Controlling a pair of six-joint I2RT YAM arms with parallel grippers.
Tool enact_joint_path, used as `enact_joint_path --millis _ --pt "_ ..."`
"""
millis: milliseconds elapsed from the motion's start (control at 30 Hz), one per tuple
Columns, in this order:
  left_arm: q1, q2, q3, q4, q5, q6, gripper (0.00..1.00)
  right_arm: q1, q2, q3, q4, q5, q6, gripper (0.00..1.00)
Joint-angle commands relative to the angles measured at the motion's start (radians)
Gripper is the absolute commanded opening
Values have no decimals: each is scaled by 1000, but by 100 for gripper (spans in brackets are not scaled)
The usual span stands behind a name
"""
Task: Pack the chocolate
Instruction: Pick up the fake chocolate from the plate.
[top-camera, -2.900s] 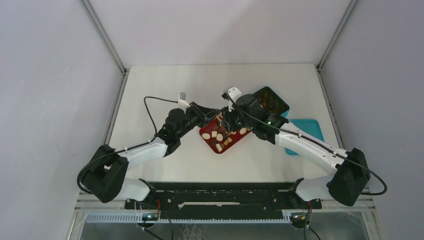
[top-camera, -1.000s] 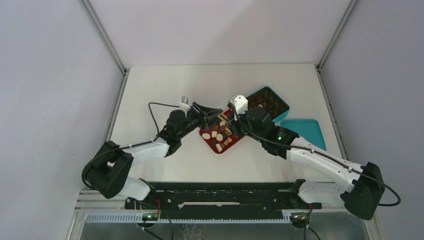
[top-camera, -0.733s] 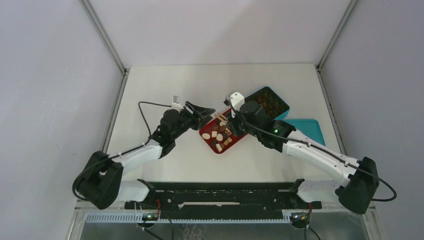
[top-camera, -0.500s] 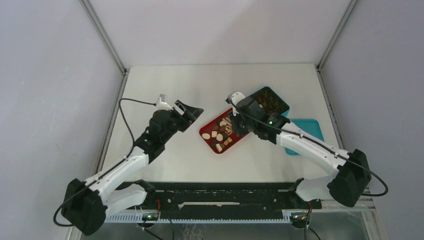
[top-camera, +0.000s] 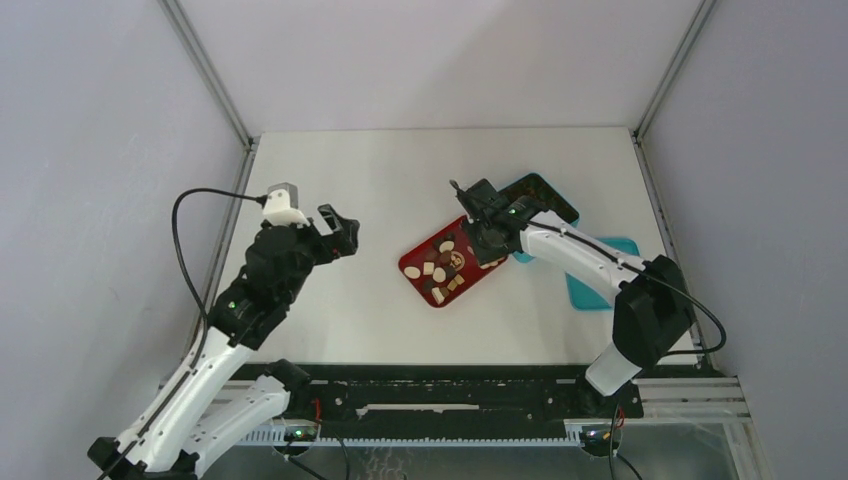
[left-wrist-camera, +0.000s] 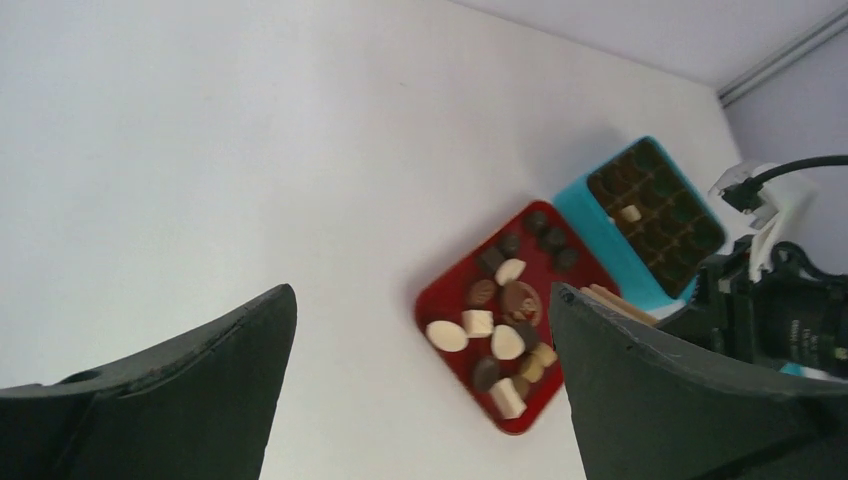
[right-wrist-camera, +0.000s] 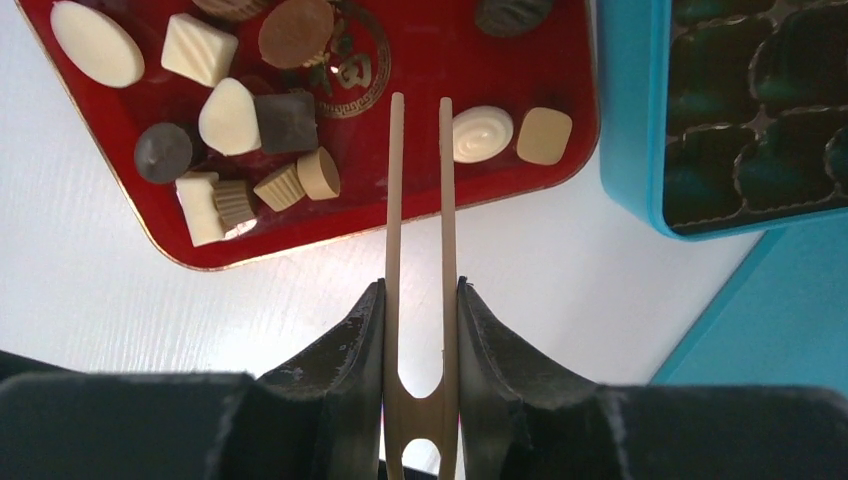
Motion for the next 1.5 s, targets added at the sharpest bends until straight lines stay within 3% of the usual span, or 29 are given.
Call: enact_joint_path --millis 0,400,1467 --pt "9 -26 86 -113 -63 255 100 0 13 77 -74 -38 6 35" --pt "80 -53 40 -131 -9 375 100 32 84 152 -199 -150 -19 38" --pt "140 -60 11 -126 48 362 100 52 240 188 -218 -191 -41 39"
